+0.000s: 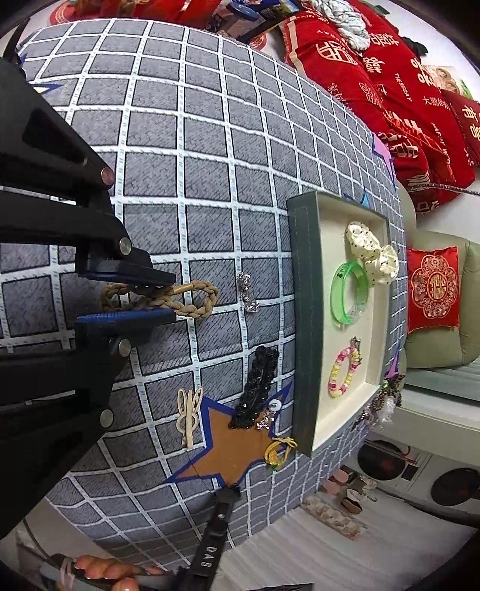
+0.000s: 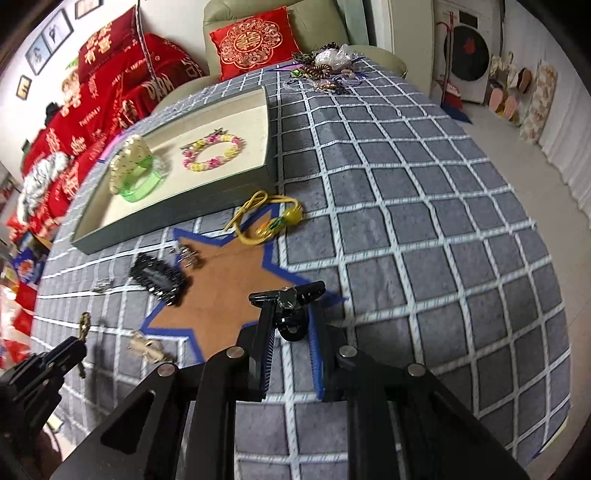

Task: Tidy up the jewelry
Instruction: 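Close the left tool on the braided bracelet while the right tool grasps the black claw clip, then carry the braided bracelet with the left tool while the right tool carries the claw clip into the tray, then open the left tool to release the bracelet while the right tool releases the claw clip, then withdraw both tools from the tray toward the star mat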

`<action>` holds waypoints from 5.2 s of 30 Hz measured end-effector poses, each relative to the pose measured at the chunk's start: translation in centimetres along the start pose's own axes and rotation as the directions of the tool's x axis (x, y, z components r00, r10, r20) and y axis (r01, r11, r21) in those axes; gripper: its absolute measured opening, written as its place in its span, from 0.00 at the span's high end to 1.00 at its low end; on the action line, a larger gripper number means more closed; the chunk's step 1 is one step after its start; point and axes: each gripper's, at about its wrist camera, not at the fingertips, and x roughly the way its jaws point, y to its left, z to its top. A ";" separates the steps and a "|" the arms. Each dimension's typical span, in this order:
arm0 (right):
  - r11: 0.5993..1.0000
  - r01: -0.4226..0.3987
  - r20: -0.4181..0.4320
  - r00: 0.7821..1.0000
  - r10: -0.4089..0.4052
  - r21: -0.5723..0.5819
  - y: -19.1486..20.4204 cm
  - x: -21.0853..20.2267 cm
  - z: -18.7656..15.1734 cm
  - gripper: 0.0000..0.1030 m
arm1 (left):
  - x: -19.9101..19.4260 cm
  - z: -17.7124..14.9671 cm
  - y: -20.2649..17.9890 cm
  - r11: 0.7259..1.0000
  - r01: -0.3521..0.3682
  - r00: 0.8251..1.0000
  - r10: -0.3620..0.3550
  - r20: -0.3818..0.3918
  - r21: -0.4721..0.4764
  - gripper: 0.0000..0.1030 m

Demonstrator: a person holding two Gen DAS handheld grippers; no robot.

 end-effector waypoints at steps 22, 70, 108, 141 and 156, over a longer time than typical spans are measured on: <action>0.989 -0.146 0.073 0.986 0.148 -0.035 3.1 -5.5 5.6 0.82 | -5.1 8.6 2.4 0.999 0.044 0.993 -0.044 0.106 0.008 0.80; 0.993 -0.056 0.003 0.998 0.057 -0.108 6.7 12.7 19.2 0.82 | 13.8 19.6 -1.1 0.991 -0.073 0.995 0.080 -0.060 0.113 0.80; 0.989 -0.144 0.060 0.987 0.146 -0.034 4.8 4.0 15.5 0.23 | 5.7 17.4 -1.1 0.990 -0.129 0.989 0.124 0.082 0.058 0.00; 0.974 -0.187 0.054 0.979 0.195 -0.126 6.0 -3.7 2.2 0.00 | -1.0 3.4 1.9 0.999 -0.026 1.000 0.026 -0.016 -0.027 0.00; 0.990 -0.119 -0.045 0.992 0.115 -0.079 3.6 -3.1 -4.1 0.00 | -0.3 -1.3 1.8 0.989 -0.149 0.989 0.149 -0.017 -0.011 0.00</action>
